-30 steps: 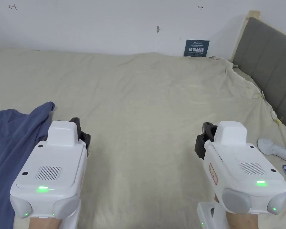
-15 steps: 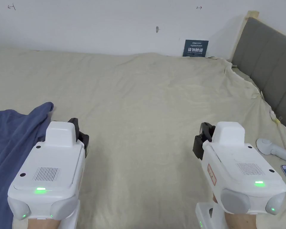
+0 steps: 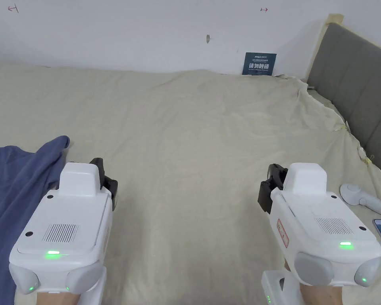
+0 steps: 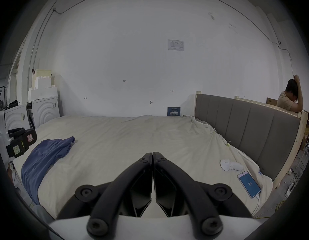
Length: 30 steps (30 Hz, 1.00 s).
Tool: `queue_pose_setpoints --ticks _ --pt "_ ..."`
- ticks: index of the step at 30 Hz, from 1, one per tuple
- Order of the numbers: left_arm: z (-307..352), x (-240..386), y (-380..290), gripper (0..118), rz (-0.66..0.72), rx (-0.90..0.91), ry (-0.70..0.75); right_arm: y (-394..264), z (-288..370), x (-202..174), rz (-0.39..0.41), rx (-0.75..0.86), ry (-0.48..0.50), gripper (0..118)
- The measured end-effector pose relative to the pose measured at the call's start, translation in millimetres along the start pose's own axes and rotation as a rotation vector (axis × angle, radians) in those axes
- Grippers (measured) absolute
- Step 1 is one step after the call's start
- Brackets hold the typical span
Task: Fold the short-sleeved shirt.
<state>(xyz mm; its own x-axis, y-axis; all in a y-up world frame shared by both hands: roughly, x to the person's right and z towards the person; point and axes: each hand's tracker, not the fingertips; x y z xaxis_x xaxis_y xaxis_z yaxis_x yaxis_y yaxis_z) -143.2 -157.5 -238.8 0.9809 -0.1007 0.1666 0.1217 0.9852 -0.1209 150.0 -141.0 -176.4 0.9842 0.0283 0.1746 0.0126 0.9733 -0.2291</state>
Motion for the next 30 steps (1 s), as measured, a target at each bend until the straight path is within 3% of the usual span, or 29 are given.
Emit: queue_pose_setpoints --ticks 14,30 --pt "5.4 -21.0 0.4 0 0.011 0.003 0.06 1.1 -5.4 -19.0 0.026 0.003 0.048 0" --pt "44.9 -104.3 -9.7 0 0.048 0.004 0.31 17.0 -21.5 -111.8 0.075 0.033 0.291 0"
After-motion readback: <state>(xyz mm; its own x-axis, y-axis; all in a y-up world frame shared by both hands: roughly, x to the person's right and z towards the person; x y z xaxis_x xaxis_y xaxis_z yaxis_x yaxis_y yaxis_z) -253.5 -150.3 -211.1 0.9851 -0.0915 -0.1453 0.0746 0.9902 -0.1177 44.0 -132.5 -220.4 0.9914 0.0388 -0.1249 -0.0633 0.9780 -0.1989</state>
